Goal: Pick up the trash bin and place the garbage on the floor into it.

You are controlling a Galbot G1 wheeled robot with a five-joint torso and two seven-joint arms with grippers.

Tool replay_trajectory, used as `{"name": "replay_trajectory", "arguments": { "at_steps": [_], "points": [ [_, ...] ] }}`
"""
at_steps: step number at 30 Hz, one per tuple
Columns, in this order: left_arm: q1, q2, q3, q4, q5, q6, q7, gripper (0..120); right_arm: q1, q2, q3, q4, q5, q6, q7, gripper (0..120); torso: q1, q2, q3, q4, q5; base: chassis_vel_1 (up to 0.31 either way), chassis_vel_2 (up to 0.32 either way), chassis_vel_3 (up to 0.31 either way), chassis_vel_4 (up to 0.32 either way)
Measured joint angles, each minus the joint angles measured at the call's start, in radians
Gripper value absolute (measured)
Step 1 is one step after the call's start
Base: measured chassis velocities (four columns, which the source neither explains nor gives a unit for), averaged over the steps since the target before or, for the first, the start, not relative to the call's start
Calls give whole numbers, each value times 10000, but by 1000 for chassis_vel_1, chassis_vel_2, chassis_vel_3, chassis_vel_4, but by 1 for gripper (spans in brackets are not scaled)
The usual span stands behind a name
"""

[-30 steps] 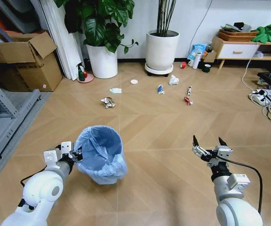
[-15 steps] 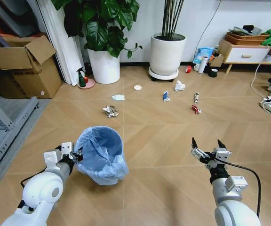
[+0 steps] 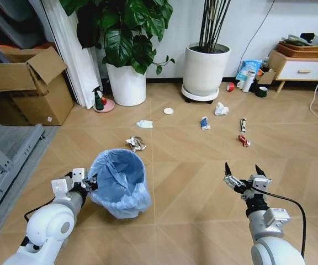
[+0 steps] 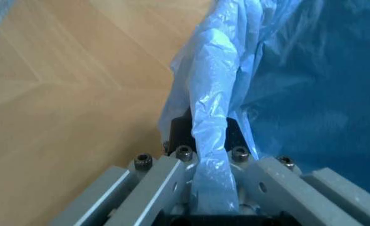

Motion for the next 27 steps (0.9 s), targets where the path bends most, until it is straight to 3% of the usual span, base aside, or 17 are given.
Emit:
{"name": "replay_trajectory", "arguments": {
  "at_steps": [27],
  "points": [
    [328, -105, -27, -153, 421, -107, 226, 0, -82, 71, -30, 25, -79, 112, 6, 100, -1, -1, 0, 3, -2, -78, 333, 78, -336]
  ]
}}
